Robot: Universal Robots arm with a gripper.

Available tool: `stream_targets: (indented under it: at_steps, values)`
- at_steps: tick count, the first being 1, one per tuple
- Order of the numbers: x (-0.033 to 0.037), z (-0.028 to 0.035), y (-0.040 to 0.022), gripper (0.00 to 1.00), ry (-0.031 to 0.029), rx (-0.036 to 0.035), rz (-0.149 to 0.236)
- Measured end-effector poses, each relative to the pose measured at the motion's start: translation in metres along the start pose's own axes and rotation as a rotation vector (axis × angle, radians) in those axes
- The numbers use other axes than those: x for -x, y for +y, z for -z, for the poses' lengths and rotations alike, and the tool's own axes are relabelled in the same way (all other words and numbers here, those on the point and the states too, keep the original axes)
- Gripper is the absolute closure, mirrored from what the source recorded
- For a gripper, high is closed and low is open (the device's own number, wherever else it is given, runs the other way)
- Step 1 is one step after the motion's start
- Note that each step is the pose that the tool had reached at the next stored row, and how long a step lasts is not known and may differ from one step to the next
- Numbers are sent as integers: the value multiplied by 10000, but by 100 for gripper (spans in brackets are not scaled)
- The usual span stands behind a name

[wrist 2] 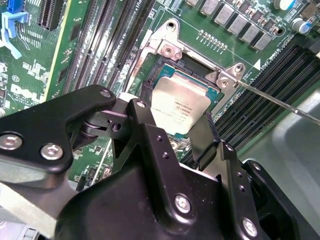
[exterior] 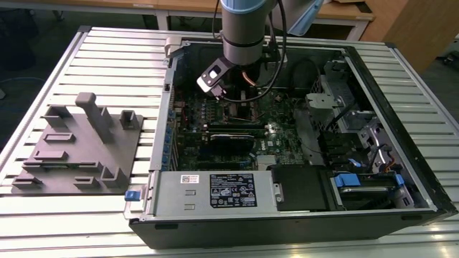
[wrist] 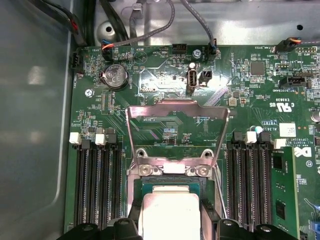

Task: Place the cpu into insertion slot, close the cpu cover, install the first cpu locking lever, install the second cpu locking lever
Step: 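Place the cpu into insertion slot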

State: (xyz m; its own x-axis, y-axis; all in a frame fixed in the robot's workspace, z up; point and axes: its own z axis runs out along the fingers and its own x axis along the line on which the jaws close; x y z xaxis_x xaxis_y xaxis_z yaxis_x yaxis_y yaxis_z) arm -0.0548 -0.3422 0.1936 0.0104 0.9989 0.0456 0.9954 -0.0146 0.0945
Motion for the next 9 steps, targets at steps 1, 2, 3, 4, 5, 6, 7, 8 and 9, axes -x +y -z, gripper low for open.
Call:
stream_targets:
  at_steps: [1,2,3,4,5,6,7,8,9]
  values:
    - [1,-4,-1,46,-3,-3,0]
    - [2,-11,-2,46,-9,-6,0]
    - [3,-18,-3,46,-13,-8,1]
    - [4,-24,-4,46,-13,-8,1]
    - [4,-30,-4,46,-10,-7,1]
    - [4,-34,-5,46,-7,-5,0]
    - [3,-36,-5,46,-5,-3,-2]
    - [3,-36,-4,46,-6,-4,-3]
    - [3,-36,-4,46,-5,-3,-4]
